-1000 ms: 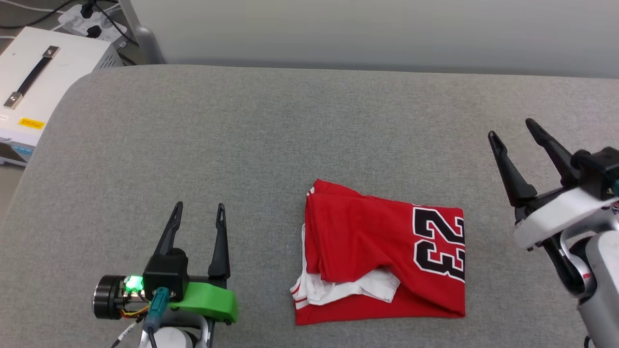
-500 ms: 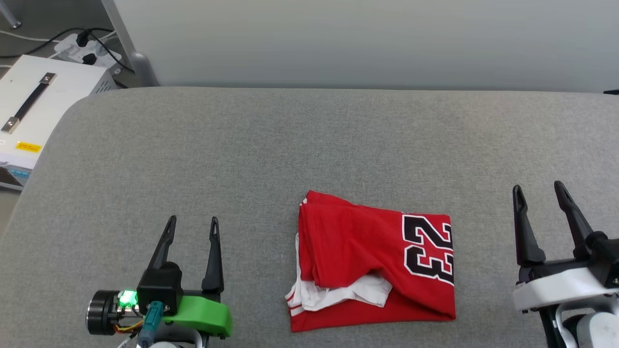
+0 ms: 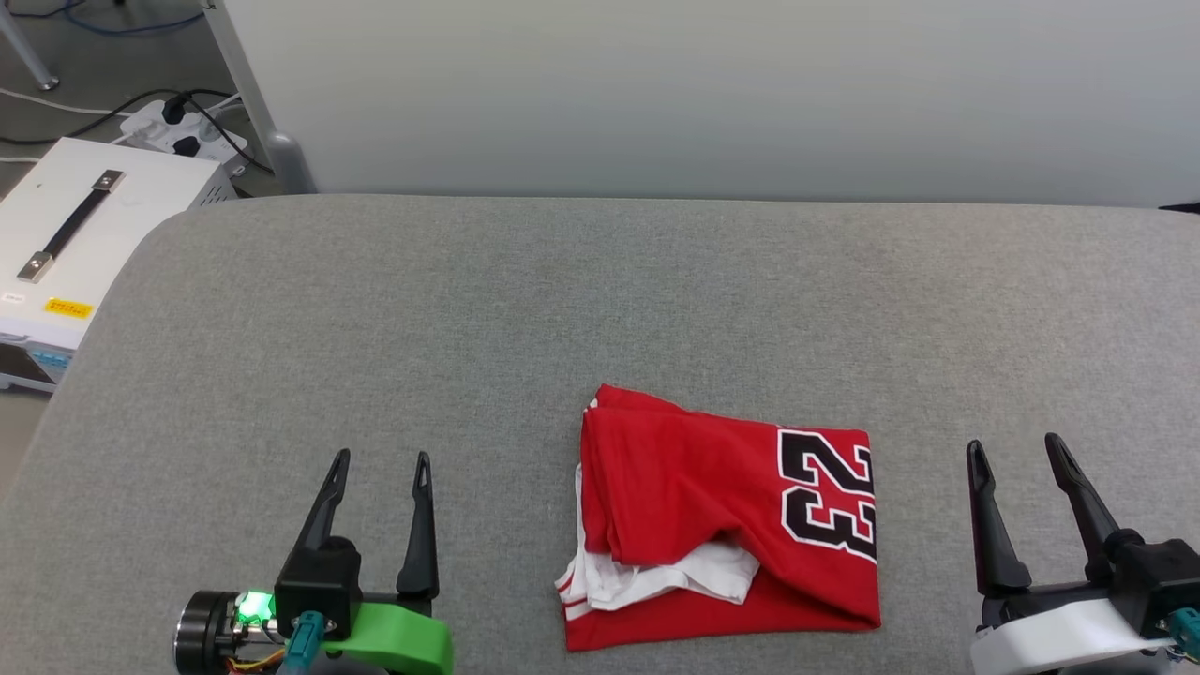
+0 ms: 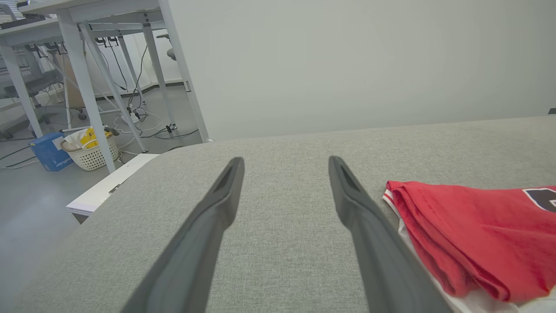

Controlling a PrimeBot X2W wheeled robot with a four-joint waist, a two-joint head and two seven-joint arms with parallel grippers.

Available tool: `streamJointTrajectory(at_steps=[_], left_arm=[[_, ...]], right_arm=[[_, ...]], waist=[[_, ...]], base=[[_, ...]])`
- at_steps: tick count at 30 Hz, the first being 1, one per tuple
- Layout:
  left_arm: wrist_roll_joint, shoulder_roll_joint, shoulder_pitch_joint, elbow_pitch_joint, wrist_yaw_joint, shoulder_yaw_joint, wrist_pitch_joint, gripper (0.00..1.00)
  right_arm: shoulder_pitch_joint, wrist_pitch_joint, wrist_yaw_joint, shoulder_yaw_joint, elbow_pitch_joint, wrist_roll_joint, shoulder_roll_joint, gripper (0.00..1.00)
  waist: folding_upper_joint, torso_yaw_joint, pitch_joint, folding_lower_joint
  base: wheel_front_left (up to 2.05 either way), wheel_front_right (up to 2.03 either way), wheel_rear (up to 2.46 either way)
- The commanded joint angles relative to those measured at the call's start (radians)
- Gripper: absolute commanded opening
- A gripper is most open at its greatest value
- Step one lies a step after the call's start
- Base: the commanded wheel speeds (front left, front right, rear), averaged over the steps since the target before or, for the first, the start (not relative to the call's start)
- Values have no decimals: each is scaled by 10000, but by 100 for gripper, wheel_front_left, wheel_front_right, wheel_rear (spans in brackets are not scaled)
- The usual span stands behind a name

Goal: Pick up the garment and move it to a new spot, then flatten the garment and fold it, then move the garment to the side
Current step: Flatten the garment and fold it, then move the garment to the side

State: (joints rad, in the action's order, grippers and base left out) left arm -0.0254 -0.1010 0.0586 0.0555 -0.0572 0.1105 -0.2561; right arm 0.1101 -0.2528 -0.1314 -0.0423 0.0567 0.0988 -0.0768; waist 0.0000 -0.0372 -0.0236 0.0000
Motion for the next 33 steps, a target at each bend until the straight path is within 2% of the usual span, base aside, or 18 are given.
streamJointTrajectory(at_steps=[1, 5, 9, 13, 17, 21, 26, 30, 33], left_arm=[[88, -76, 158, -27, -9, -8, -57, 100], [77, -96, 209, -25, 0, 6, -57, 100], [57, -99, 199, -45, -2, 7, -57, 100], [59, -105, 102, -27, 46, 59, -57, 100], [63, -106, -74, -20, 82, 102, -57, 100], [54, -96, -244, 9, 127, 148, -57, 100], [39, -71, -405, 35, 153, 187, -57, 100], [37, -56, -548, 30, 165, 203, -57, 100], [37, -29, -661, 13, 188, 250, -57, 100]], right_arm=[[131, -88, 7, -10, 71, -79, 11, 100], [176, -88, 7, 26, 97, -154, 31, 100], [-162, -88, 7, 57, 208, -273, -292, 100], [-980, -31, 7, -135, 386, -142, -1004, 100], [-2072, 667, 7, -96, 503, 412, -2020, 100], [-3112, 2253, 7, 621, 268, 1585, -3276, 100], [-3823, 5903, 7, 1667, -275, 4475, -4343, 100], [-3885, 8516, 7, 2244, -714, 6456, -4858, 100], [-3780, 9711, 7, 2422, -1052, 7487, -4909, 100]], waist=[[0, 14, 8, 0], [0, 45, 13, 0], [0, 96, -84, 0], [0, 64, -199, 0], [0, -48, -417, 0], [0, -207, -595, 0], [0, -437, -775, 0], [0, -618, -959, 0], [0, -772, -1144, 0]], base=[[0, 0, 0], [0, 0, 0], [0, 0, 0], [0, 0, 0], [0, 0, 0], [0, 0, 0], [0, 0, 0], [0, 0, 0], [0, 0, 0]])
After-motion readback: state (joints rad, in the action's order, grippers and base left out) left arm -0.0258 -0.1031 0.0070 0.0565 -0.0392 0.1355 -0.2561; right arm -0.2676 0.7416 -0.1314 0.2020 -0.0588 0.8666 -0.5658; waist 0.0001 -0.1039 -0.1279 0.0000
